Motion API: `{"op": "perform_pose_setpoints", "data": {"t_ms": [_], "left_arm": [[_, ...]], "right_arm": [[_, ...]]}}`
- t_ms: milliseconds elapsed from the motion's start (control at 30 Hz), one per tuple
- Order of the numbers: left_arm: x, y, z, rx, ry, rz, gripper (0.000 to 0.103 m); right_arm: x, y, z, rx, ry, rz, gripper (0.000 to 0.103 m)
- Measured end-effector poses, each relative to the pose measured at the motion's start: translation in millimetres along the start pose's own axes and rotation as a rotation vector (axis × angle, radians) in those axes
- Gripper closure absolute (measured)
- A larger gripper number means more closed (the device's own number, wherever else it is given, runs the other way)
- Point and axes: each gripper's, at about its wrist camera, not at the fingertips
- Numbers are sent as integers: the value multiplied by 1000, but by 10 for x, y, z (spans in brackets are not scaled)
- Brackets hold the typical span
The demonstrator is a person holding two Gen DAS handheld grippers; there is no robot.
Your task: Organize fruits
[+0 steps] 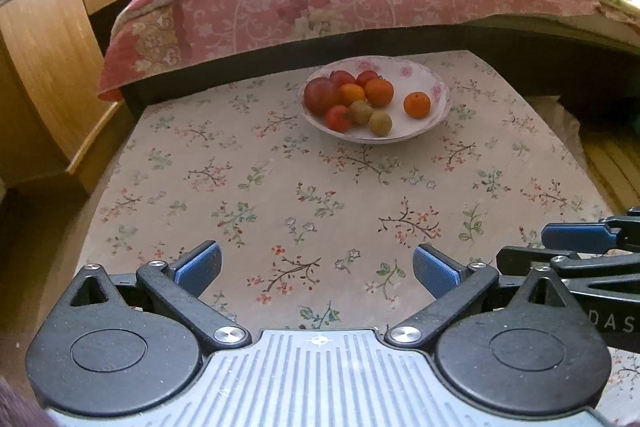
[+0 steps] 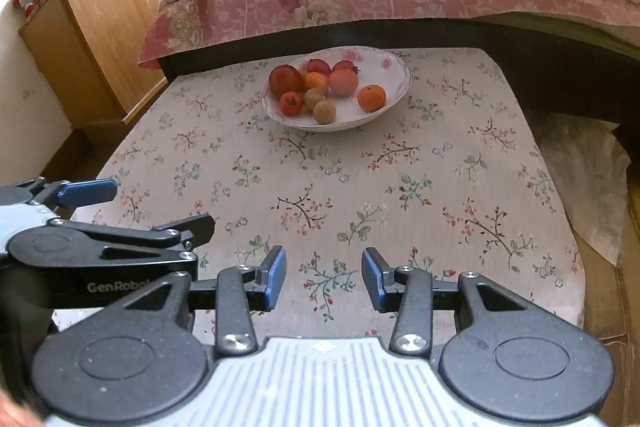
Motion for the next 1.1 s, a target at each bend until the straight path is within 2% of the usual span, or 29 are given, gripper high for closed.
{"op": "perform_pose_setpoints", "data": {"t_ms": [567, 700, 1100], "left_arm": [[28, 42, 13, -1, -23, -37, 0], [38, 72, -6, 18, -43, -54, 2], [52, 88, 7, 18, -41, -57, 2]], "right_arm": [[16, 46, 22, 0, 5, -16, 61], [23, 57, 20, 1, 4, -21, 61], [35, 75, 22, 0, 3, -32, 61]]}}
Point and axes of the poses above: each gripper's, at about its wrist camera, not at the fingertips, and y roughly the way its jaws point, z to its right, x to its underside, and after that the axes turned 8 degrees about x, right-handed
